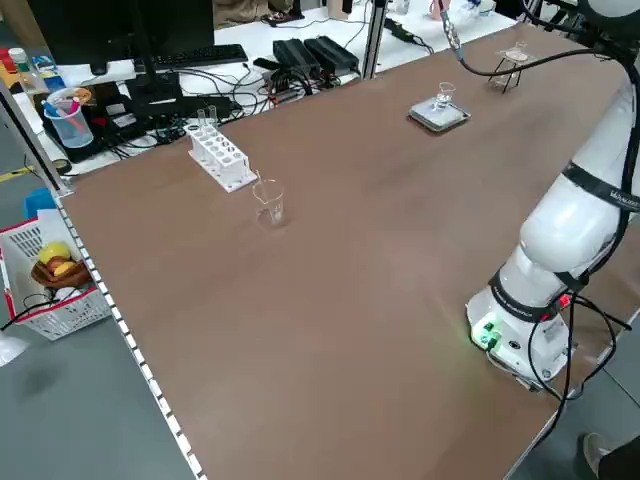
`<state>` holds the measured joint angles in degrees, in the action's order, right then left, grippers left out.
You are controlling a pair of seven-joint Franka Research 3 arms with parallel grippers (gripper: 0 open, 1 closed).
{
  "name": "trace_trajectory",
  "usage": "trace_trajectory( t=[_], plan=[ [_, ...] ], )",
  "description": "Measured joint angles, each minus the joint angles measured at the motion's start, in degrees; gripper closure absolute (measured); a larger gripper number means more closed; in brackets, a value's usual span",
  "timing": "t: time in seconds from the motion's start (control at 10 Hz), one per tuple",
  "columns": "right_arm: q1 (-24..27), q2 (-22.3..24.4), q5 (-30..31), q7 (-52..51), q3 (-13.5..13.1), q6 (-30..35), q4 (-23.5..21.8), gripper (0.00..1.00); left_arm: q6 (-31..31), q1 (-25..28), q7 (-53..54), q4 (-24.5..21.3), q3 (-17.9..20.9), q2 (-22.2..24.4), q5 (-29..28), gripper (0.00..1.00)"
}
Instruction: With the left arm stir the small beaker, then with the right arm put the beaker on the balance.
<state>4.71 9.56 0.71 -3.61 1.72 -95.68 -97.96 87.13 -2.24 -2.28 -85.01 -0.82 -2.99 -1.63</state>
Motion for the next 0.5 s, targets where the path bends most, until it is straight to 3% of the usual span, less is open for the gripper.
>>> trace_trajectory(
  t=[0.5],
  plan=[
    [-0.37, -0.04, 0.0, 0.08, 0.05, -2.5, -2.27, 0.0, 0.0, 0.03, 0.11, 0.0, -0.09, 0.0, 0.0, 0.0]
  ],
)
